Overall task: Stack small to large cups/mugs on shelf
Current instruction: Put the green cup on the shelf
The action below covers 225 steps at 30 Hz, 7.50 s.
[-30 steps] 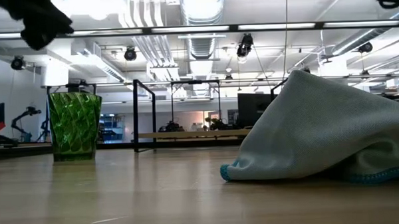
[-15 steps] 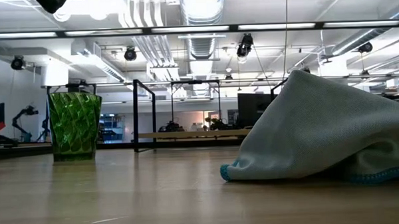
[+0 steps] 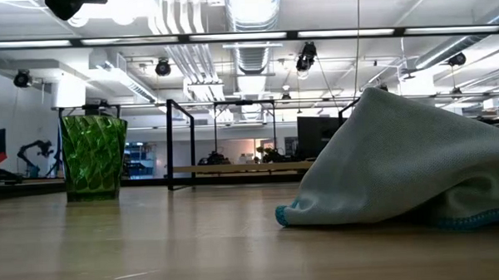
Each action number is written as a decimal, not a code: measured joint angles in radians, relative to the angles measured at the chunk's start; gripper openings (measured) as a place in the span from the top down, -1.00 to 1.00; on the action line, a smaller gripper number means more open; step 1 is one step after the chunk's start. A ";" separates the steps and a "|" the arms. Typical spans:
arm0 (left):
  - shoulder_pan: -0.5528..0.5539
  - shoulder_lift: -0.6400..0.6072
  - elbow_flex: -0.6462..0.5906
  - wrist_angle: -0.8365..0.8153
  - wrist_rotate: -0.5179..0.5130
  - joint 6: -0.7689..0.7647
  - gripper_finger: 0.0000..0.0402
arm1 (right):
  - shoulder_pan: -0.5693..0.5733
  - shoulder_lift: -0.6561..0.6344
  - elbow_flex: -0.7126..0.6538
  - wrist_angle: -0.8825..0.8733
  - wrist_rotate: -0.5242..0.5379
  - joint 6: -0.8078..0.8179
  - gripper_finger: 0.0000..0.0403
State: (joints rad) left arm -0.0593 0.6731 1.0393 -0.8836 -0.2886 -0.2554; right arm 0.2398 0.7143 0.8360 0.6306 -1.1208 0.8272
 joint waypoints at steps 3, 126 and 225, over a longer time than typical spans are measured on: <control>0.000 -0.001 0.000 0.000 0.000 0.000 0.57 | 0.000 0.077 0.036 -0.003 -0.041 0.035 0.74; 0.000 0.644 -0.018 -0.224 0.278 -0.069 0.57 | 0.000 0.689 0.680 -2.027 1.488 -0.016 0.74; 0.522 1.294 0.864 -0.487 0.174 0.426 1.00 | 0.000 0.688 0.680 -2.028 1.515 -0.069 0.74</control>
State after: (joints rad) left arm 0.4623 1.9668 1.9034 -1.3705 -0.1151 0.1707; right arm 0.2398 1.4025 1.5162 -1.3972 0.3946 0.7582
